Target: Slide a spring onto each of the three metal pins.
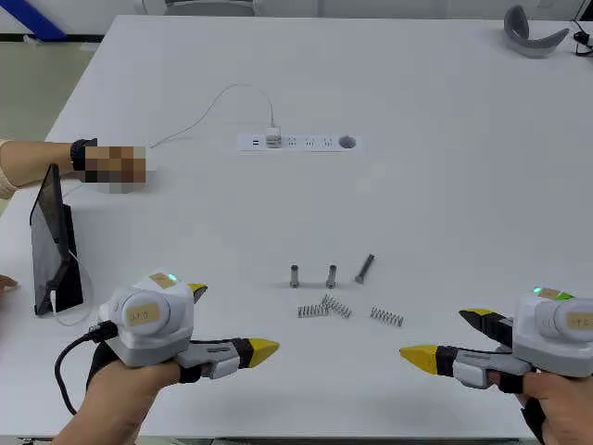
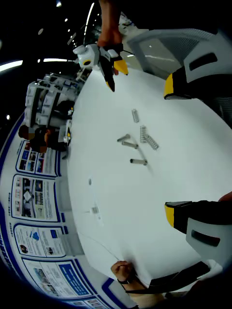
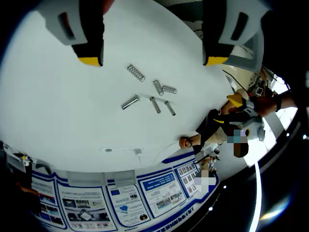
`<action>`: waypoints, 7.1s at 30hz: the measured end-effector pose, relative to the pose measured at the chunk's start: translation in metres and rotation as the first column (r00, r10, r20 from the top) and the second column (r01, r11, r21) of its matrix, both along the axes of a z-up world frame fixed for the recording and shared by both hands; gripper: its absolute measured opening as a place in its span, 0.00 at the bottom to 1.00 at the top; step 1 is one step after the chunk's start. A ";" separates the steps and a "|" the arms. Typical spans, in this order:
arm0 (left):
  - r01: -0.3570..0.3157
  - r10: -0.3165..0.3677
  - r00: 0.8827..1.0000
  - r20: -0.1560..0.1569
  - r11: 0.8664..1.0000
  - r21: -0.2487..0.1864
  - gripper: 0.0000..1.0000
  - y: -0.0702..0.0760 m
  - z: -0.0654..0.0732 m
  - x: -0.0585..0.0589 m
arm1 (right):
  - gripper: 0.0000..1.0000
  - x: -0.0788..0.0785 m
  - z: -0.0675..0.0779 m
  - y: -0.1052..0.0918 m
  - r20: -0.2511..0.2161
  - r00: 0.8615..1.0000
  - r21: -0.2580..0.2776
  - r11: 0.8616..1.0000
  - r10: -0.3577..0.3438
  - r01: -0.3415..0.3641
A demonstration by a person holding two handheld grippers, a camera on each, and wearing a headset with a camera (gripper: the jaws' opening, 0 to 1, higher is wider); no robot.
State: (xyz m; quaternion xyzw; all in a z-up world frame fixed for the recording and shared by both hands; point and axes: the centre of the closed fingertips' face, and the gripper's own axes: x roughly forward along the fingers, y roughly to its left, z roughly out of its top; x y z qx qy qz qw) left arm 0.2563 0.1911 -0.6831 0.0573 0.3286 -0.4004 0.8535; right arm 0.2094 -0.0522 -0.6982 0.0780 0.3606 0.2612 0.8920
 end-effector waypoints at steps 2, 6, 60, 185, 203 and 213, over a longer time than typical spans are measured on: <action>0.001 -0.001 1.000 0.000 1.000 0.001 0.88 0.000 0.000 0.000 | 0.86 0.000 0.000 0.000 -0.001 1.000 0.002 1.000 -0.001 0.001; -0.001 0.001 1.000 0.000 1.000 0.000 0.88 0.000 0.000 0.001 | 0.86 0.001 -0.001 0.000 -0.002 1.000 -0.002 1.000 0.001 -0.002; -0.029 0.029 0.999 -0.027 1.000 0.001 0.88 0.014 -0.005 0.001 | 0.58 0.090 -0.046 0.010 -0.240 0.963 0.037 0.990 -0.124 0.137; -0.082 0.079 0.993 -0.085 0.996 -0.029 0.75 0.031 -0.024 -0.001 | 0.08 0.140 -0.075 0.027 -0.178 0.980 -0.355 0.935 -0.092 0.023; -0.080 0.078 0.994 -0.078 0.996 -0.025 0.75 0.031 -0.021 -0.002 | 0.08 0.136 -0.061 0.026 -0.085 0.992 -0.342 0.938 -0.093 0.058; -0.080 0.078 0.994 -0.073 0.997 -0.023 0.75 0.031 -0.020 -0.002 | 0.09 0.133 -0.052 0.026 -0.045 0.994 -0.332 0.940 -0.098 0.078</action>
